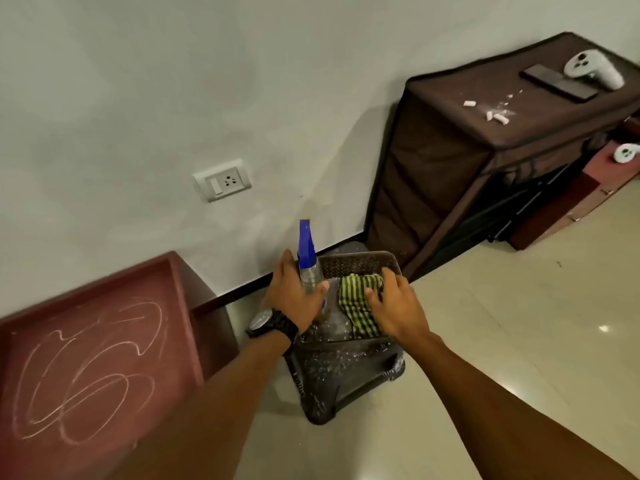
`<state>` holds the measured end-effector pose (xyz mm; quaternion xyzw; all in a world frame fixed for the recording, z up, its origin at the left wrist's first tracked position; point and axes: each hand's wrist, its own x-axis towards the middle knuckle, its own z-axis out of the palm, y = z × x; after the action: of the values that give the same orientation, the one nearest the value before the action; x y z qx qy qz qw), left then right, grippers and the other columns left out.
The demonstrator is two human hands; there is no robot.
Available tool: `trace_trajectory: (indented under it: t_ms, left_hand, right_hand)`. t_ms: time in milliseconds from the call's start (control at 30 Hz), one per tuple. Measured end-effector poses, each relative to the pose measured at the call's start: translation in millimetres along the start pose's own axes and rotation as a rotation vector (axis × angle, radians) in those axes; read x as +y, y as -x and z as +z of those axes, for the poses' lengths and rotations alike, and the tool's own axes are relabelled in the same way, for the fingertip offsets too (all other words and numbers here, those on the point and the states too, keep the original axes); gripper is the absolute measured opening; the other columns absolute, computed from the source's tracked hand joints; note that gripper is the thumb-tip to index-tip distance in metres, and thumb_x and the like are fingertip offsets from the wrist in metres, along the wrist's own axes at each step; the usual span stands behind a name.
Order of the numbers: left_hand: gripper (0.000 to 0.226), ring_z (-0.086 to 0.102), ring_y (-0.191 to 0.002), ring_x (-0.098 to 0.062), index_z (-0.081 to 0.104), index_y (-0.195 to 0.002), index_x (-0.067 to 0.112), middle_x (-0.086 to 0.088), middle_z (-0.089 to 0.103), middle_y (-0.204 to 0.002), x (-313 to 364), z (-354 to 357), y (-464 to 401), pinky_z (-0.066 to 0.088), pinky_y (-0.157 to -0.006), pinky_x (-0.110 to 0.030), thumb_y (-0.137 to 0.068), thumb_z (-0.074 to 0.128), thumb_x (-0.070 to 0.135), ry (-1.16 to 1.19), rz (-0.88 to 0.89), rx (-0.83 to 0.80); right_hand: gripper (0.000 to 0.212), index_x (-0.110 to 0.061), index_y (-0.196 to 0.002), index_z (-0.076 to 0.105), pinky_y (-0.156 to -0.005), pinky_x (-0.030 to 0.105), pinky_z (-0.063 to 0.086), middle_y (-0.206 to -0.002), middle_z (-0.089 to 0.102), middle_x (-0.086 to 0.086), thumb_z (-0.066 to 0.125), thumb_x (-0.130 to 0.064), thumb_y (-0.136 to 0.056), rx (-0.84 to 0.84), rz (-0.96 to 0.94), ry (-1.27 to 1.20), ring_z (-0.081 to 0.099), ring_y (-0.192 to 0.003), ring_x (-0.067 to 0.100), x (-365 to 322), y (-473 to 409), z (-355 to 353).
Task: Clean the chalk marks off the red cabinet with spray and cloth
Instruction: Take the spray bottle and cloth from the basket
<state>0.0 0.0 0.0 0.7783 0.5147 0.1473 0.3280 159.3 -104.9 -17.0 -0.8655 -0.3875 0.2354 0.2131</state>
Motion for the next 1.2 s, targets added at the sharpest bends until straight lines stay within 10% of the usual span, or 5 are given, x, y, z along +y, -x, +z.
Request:
trace_trajectory:
  t_ms: [400, 633, 833, 1200]
  left_hand:
    - [0.055, 0.061, -0.085, -0.004, 0.054, -0.117, 0.022, 0.011, 0.064, -0.094, -15.7, 47.9, -38.4, 0.051, -0.081, -0.03, -0.071, 0.074, 0.044, 0.407, -0.105, 0.188]
    - [0.033, 0.05, -0.073, 0.027, 0.046, -0.086, 0.051, 0.026, 0.054, -0.079, -11.3, 49.3, -38.8, 0.037, -0.064, -0.011, -0.073, 0.073, 0.04, 0.436, -0.083, 0.221]
    - [0.052, 0.061, -0.094, 0.001, 0.045, -0.119, 0.044, 0.01, 0.063, -0.112, 2.1, 32.4, -44.8, 0.048, -0.078, -0.017, -0.075, 0.071, 0.042, 0.53, 0.009, 0.196]
    - [0.02, 0.055, -0.065, -0.016, 0.057, -0.105, 0.018, -0.002, 0.058, -0.074, 20.6, 14.0, -41.7, 0.052, -0.07, -0.032, -0.086, 0.062, 0.013, 0.549, 0.032, 0.19]
  right_hand:
    - [0.072, -0.028, -0.15, 0.013, -0.11, 0.052, 0.033, -0.156, 0.013, 0.015, 0.055, -0.034, -0.092, -0.399, 0.086, 0.26, 0.026, -0.138, 0.042, 43.1, -59.8, 77.2]
    - [0.063, -0.03, -0.142, 0.028, -0.098, 0.051, 0.045, -0.147, 0.02, 0.019, 0.062, -0.023, -0.09, -0.336, 0.08, 0.408, 0.03, -0.133, 0.043, 36.3, -66.9, 87.7]
    - [0.051, -0.02, -0.136, 0.036, -0.088, 0.047, 0.051, -0.14, 0.031, 0.021, 0.06, -0.019, -0.09, -0.275, 0.057, 0.426, 0.055, -0.113, 0.04, 30.4, -63.5, 89.5]
    - [0.041, -0.016, -0.126, 0.045, -0.087, 0.044, 0.045, -0.134, 0.04, 0.016, 0.049, -0.035, -0.09, -0.131, 0.145, 0.172, 0.055, -0.107, 0.041, 17.1, -53.6, 66.5]
